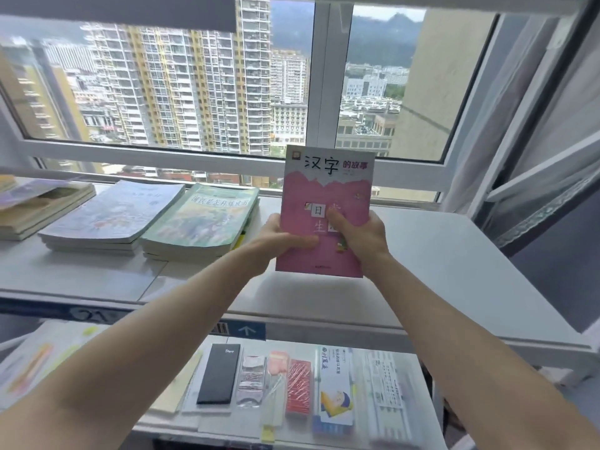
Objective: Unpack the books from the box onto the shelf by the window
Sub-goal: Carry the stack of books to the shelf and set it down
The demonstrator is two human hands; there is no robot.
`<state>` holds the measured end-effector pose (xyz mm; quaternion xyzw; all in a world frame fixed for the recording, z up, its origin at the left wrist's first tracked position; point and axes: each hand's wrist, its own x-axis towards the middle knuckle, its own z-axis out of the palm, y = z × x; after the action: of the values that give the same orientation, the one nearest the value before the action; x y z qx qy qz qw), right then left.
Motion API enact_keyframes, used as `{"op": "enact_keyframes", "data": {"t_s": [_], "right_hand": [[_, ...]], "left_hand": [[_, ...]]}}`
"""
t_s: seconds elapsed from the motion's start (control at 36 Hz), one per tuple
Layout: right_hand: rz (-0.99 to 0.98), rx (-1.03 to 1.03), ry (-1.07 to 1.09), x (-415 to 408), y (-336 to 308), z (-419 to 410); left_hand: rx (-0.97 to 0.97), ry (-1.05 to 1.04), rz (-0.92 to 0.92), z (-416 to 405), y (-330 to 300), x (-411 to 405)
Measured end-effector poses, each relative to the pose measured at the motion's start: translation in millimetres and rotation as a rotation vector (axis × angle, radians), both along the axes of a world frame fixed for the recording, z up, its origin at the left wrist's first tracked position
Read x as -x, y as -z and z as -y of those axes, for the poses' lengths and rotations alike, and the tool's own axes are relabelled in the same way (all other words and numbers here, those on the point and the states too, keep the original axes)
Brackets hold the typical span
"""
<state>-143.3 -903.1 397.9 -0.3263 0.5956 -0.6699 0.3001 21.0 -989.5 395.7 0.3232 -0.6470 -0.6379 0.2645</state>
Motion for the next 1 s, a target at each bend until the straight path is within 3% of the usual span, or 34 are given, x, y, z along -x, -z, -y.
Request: {"op": "enact_keyframes", "data": {"t_s": [0.14, 0.28, 0.67, 0.75, 1.0], "right_hand": [[0.126, -0.4, -0.051, -10.0, -15.7, 38.8], [0.049, -0.678, -0.101, -13.8, -5.9, 68.8], [-0.284, -0.845, -0.084, -3.0, 0.4, 99.9], [-0.266, -0.88, -0.129, -2.9, -0.6, 101.0], [-0.313, -0.94, -0.248, -4.0, -19.0, 98.6]], "left_hand": [[-0.176, -0.135, 0.196, 13.4, -23.7, -10.1], [-0.139, -0.273, 0.369, 21.6, -24.0, -15.2], [0.168, -0.359, 0.632, 37.5, -11.8, 0.4], [0.219, -0.375, 0.668, 39.8, -9.3, -0.4], [0.642, -0.397, 0.876, 21.7, 11.6, -0.5]]}}
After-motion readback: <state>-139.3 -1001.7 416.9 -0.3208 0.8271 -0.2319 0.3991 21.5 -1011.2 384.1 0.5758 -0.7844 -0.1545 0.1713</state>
